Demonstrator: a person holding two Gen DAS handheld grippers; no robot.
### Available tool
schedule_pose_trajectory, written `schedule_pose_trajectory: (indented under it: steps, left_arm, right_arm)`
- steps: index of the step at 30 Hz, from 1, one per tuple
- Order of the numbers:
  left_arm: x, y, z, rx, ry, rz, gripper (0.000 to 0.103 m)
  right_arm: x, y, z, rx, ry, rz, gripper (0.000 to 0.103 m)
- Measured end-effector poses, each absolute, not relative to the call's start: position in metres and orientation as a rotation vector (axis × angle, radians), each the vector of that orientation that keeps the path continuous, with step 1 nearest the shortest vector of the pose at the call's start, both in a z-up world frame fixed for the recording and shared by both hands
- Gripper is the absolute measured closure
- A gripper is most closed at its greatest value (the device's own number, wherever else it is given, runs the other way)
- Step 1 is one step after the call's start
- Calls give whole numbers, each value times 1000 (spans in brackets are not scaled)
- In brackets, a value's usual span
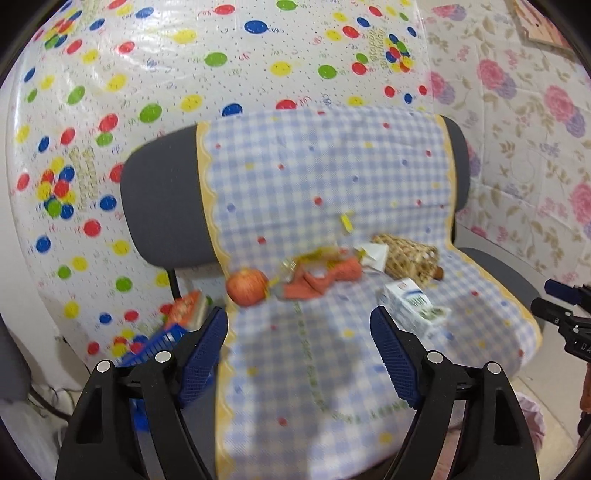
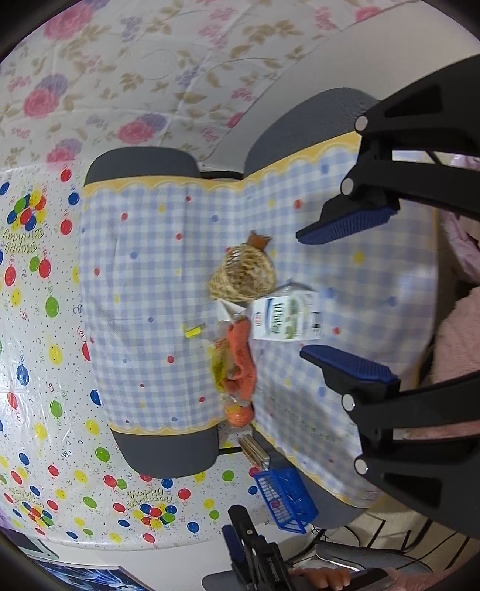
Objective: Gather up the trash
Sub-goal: 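Move both tools back toward the chair seat, then grasp the orange fuzzy glove with the right gripper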
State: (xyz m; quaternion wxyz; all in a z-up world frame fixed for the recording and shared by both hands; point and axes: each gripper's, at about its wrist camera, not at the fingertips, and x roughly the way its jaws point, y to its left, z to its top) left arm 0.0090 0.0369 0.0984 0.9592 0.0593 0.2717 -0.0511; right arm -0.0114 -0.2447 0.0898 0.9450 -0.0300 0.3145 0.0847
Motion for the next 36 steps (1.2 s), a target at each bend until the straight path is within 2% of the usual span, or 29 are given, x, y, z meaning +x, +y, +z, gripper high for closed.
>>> schedule_pose_trajectory:
  steps: [8,11,12,13,17,21,36]
  left_arm:
    - [62,44,92,103,575,-111,23]
    - [82,48,85,105,563,-94,23]
    - [92,51,81,108,565,-82,23]
    - [98,54,78,109,571,-74,23]
    - [135,68,60,101,603,-29,23]
    - [165,80,47,69,626,-7,23]
    - [215,99,4,14,694,0,24]
  right_arm:
    - [56,-215,85,-84,647,194,47]
    - [82,-203,77,-83,664,203,59]
    - [94,-197,73,-82,670,206,66]
    - [104,-193,70,-78,680,213,68]
    - [138,-174,53,-35,726,243,68]
    - [175,-148,30,9,779,247,58]
    - [271,-88,-49,111,941,199,59]
